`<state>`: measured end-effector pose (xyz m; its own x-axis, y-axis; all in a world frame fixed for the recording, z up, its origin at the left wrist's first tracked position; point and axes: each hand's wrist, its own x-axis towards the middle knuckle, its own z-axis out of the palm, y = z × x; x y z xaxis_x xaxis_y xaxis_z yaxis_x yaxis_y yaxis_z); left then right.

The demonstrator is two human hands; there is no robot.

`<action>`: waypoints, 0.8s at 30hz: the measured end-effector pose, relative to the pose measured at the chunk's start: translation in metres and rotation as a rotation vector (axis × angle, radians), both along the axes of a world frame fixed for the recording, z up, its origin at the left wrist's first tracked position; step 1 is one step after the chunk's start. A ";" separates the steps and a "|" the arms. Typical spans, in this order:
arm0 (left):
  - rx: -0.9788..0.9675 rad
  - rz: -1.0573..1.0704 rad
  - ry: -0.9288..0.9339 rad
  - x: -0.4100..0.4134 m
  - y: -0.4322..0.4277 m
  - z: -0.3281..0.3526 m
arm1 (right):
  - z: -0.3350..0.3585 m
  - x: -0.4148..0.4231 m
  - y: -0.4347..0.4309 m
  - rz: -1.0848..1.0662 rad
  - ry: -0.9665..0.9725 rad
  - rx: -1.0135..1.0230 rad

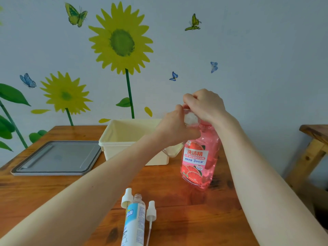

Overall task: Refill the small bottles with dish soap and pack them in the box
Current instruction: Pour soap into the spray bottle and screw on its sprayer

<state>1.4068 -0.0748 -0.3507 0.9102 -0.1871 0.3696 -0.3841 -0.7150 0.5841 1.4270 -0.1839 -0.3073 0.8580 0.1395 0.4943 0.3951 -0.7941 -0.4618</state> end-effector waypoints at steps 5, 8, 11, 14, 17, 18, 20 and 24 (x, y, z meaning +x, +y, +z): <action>0.008 0.011 -0.025 0.000 0.003 0.009 | 0.011 0.000 0.001 -0.013 0.027 -0.019; -0.016 0.010 -0.020 0.001 0.000 0.004 | 0.006 0.003 0.000 -0.027 -0.001 -0.006; -0.026 0.020 -0.005 0.002 -0.002 -0.004 | -0.002 0.004 -0.001 0.002 -0.013 0.019; -0.002 0.017 0.003 0.001 -0.002 -0.003 | -0.001 0.003 -0.002 0.023 0.019 0.048; 0.014 0.012 0.017 -0.001 0.001 0.005 | 0.007 0.003 -0.002 0.037 0.070 0.041; 0.010 0.012 0.010 -0.001 0.002 0.008 | 0.010 0.004 -0.002 0.046 0.079 0.052; -0.001 0.008 -0.009 0.000 0.001 0.011 | 0.013 0.005 -0.004 0.051 0.073 0.083; -0.035 0.013 -0.018 0.002 -0.003 -0.001 | 0.002 0.007 -0.002 0.012 0.008 0.063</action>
